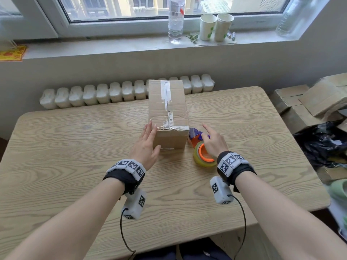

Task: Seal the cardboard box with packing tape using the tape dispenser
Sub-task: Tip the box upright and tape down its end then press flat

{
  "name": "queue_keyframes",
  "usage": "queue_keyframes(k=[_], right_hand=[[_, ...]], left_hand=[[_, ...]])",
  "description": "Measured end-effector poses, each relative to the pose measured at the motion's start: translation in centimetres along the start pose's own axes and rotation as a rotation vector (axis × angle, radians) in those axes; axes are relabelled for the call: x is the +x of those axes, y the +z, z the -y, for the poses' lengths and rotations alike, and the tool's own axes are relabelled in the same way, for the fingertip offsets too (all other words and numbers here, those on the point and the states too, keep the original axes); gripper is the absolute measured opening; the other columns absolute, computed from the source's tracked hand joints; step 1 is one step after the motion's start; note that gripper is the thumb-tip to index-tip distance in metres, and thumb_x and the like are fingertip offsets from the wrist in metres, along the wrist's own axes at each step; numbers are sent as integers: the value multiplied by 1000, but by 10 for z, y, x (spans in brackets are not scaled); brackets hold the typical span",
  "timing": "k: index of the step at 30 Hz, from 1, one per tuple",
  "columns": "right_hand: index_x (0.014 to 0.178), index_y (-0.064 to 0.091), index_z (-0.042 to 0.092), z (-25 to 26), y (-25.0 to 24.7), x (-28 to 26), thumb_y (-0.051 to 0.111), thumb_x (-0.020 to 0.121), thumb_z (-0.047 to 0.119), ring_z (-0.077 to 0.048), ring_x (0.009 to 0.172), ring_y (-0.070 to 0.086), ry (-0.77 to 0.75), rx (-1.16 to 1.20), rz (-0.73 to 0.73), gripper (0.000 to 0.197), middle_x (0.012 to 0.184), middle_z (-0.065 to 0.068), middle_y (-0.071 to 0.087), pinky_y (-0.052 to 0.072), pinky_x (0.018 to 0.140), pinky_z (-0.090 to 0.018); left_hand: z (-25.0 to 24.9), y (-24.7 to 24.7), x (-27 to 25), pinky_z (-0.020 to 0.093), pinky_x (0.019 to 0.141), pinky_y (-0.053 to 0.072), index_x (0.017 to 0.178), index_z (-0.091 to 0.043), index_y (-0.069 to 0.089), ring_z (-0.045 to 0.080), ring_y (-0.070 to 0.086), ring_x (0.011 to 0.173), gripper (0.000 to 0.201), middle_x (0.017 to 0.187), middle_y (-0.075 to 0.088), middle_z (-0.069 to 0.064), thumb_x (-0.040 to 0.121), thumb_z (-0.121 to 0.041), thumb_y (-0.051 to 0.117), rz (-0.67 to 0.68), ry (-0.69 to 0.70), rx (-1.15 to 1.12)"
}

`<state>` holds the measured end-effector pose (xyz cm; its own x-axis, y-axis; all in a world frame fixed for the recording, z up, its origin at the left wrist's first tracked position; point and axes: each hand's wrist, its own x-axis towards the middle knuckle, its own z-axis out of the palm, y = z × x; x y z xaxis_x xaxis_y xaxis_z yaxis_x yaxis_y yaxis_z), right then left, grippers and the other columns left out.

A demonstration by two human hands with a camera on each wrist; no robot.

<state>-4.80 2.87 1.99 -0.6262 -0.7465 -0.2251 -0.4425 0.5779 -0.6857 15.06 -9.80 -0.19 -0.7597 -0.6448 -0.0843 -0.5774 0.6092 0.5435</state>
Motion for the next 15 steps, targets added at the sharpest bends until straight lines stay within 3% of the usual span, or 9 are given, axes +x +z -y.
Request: queue_keyframes(k=[4, 6, 9, 12, 15], right_hand=[[145, 29, 10, 23, 7, -10, 36, 96, 10, -13, 143, 22, -102, 114, 30, 49, 155, -3, 27, 11, 108, -13], [147, 25, 10, 29, 14, -15, 34, 96, 8, -11, 144, 18, -118, 143, 76, 52, 156, -1, 21, 9, 108, -12], [149, 19, 10, 29, 25, -20, 35, 95, 9, -19, 142, 26, -64, 133, 147, 57, 155, -8, 27, 18, 113, -23], [150, 14, 12, 27, 32, -20, 37, 90, 7, -33, 116, 53, -16, 120, 172, 64, 135, -18, 52, 40, 97, -36], [150, 9, 12, 25, 36, -18, 37, 86, 2, -34, 114, 54, 0, 126, 190, 71, 137, -18, 50, 42, 98, -40]], left_hand=[[-2, 2, -6, 24, 116, -3, 147, -12, -3, 13, -12, 144, 70, 157, -12, 5, 95, -22, 43, -6, -36, -28], [-4, 3, -8, 23, 115, -4, 147, -9, -4, 14, -12, 144, 71, 157, -13, 6, 95, -20, 43, -1, -55, -65], [-5, 5, -9, 21, 114, -2, 146, -8, -6, 13, -10, 144, 69, 157, -15, 5, 96, -16, 41, 17, -91, -121], [-6, 6, -7, 17, 111, 3, 147, -9, -6, 12, -5, 145, 67, 157, -15, 3, 96, -13, 38, 13, -115, -154], [-8, 7, -6, 11, 104, 3, 147, -9, -6, 13, -2, 145, 66, 157, -15, 4, 96, -9, 36, 19, -130, -190]])
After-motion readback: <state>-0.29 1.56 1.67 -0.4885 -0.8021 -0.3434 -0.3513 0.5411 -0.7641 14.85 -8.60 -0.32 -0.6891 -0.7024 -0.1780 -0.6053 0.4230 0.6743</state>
